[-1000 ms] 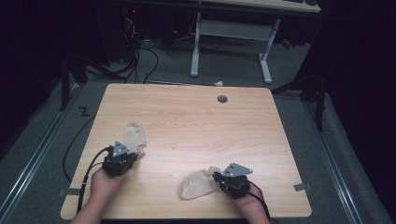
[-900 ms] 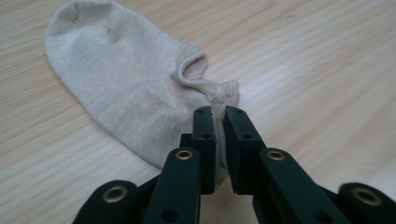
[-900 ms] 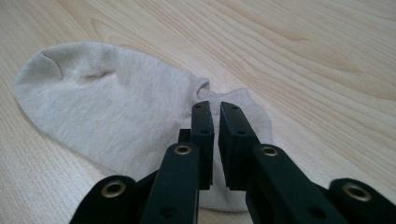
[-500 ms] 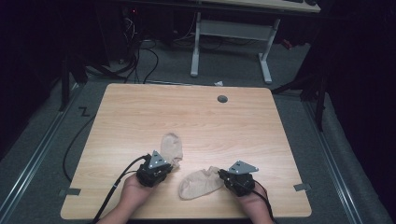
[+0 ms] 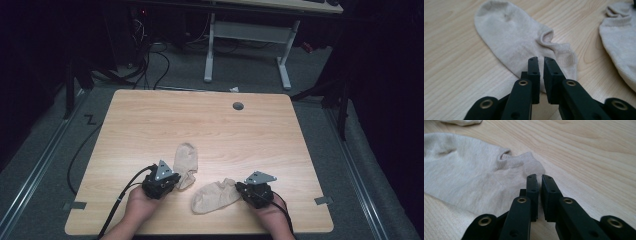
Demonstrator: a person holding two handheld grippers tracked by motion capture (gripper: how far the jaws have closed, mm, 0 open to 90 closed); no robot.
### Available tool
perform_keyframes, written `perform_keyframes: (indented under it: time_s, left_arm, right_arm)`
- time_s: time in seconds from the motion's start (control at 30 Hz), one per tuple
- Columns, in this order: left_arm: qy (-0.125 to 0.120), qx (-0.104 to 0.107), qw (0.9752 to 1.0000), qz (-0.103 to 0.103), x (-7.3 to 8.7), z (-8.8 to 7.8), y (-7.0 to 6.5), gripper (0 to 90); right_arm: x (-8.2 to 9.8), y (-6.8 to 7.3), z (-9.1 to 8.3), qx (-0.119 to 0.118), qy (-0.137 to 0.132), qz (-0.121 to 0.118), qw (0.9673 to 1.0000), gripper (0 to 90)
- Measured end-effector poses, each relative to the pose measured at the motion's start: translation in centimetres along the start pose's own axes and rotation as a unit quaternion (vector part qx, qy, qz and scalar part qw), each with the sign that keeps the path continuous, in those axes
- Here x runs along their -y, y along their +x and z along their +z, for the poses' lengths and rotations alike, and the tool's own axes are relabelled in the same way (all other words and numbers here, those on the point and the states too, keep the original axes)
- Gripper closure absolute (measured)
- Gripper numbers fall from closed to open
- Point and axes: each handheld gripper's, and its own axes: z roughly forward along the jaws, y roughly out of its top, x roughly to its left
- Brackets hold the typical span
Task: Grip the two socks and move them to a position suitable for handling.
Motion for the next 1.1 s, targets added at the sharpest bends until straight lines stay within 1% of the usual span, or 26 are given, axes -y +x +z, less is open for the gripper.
perform_keyframes:
  time_s: [0.1, 0.2, 0.27, 0.4, 0.47, 0.53, 0.67, 0.77, 0.87, 0.93, 1.0, 1.1]
  left_arm:
    - [0.011, 0.005, 0.9999, 0.006, 0.2, 0.5, -0.3, 84.6]
    - [0.010, 0.015, 0.9998, 0.009, 0.0, 0.7, -0.8, 84.5]
    - [0.010, 0.022, 0.9996, 0.014, -0.2, 0.9, -1.3, 84.2]
    - [0.004, 0.037, 0.9991, 0.019, -0.6, 1.5, -1.7, 83.6]
    - [0.004, 0.047, 0.9987, 0.021, -1.0, 2.0, -1.8, 83.4]
    - [0.003, 0.054, 0.9982, 0.027, -1.6, 2.5, -2.1, 82.9]
    - [-0.002, 0.075, 0.9967, 0.032, -2.7, 3.9, -2.7, 82.7]
    - [-0.004, 0.081, 0.9960, 0.036, -3.3, 4.5, -3.1, 80.8]
    - [-0.015, 0.072, 0.9967, 0.034, -3.4, 4.2, -2.9, 76.6]
    - [-0.028, 0.065, 0.9972, 0.026, -3.3, 3.4, -2.4, 74.3]
    - [-0.038, 0.057, 0.9975, 0.016, -3.2, 2.4, -1.7, 71.3]
    - [-0.052, 0.034, 0.9981, 0.005, -2.8, 0.3, -0.5, 66.6]
  right_arm:
    - [0.3, 0.3, -0.3, -0.012, 0.003, 0.003, 0.9999, 84.7]
    - [0.6, 0.7, -0.6, -0.023, 0.006, -0.002, 0.9997, 84.1]
    - [0.6, 1.1, -0.8, -0.027, 0.009, -0.010, 0.9995, 83.6]
    - [0.4, 1.6, -0.7, -0.043, 0.013, -0.016, 0.9989, 82.9]
    - [0.3, 1.9, -0.6, -0.052, 0.013, -0.015, 0.9985, 82.9]
    - [0.2, 2.2, -0.5, -0.060, 0.014, -0.019, 0.9979, 82.7]
    - [0.1, 2.8, -0.3, -0.071, 0.014, -0.022, 0.9971, 82.7]
    - [0.0, 3.1, -0.2, -0.075, 0.014, -0.025, 0.9968, 82.5]
    - [0.0, 3.1, -0.1, -0.078, 0.013, -0.022, 0.9967, 82.4]
    - [0.0, 3.1, -0.2, -0.074, 0.010, -0.022, 0.9970, 82.3]
    - [-0.1, 3.1, -0.4, -0.072, 0.002, -0.024, 0.9972, 82.3]
    - [-0.4, 3.2, -0.6, -0.067, -0.015, -0.021, 0.9974, 81.9]
